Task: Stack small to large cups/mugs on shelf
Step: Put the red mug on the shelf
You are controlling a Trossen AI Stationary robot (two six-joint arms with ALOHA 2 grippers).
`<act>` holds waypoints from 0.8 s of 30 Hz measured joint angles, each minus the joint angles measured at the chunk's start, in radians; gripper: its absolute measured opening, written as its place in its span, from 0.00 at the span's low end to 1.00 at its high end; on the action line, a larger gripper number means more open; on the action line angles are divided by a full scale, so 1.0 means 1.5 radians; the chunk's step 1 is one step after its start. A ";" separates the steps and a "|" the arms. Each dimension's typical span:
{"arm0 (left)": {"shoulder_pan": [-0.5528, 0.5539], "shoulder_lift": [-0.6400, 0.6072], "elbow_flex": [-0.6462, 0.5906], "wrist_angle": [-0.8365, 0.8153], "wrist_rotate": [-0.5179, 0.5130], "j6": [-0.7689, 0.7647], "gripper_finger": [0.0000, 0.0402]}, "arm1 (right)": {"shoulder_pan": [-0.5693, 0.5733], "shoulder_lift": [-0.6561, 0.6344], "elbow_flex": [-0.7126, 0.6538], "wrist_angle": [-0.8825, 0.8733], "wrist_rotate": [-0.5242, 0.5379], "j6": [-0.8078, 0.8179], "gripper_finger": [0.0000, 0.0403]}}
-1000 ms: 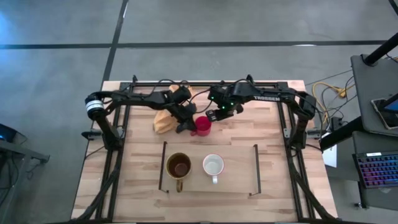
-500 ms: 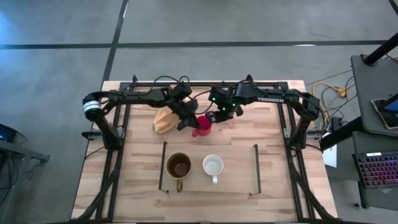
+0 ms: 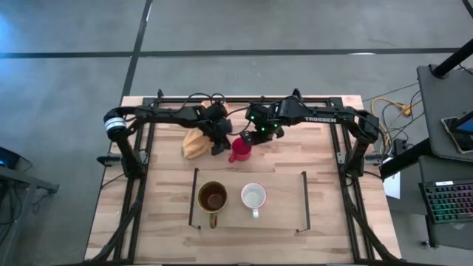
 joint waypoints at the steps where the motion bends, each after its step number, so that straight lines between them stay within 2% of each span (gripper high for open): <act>1: 0.000 0.007 0.001 0.012 0.001 -0.008 0.17 | 0.000 0.000 0.000 -0.004 0.000 0.002 0.25; 6: -0.003 0.035 0.001 0.028 0.036 -0.034 0.17 | 0.000 0.000 -0.008 -0.019 0.013 0.013 0.25; 10: -0.006 0.046 0.001 0.059 0.090 -0.068 0.17 | -0.002 0.001 -0.010 -0.092 0.048 0.016 0.25; 13: -0.013 0.050 0.015 0.065 0.097 -0.071 0.17 | -0.002 0.001 -0.011 -0.134 0.063 0.016 0.25; 21: -0.033 0.081 0.067 0.087 0.182 -0.070 0.17 | -0.002 0.001 -0.011 -0.111 0.052 0.017 0.25; 24: -0.039 0.102 0.087 0.087 0.191 -0.076 0.17 | -0.002 0.001 -0.011 -0.108 0.052 0.021 0.25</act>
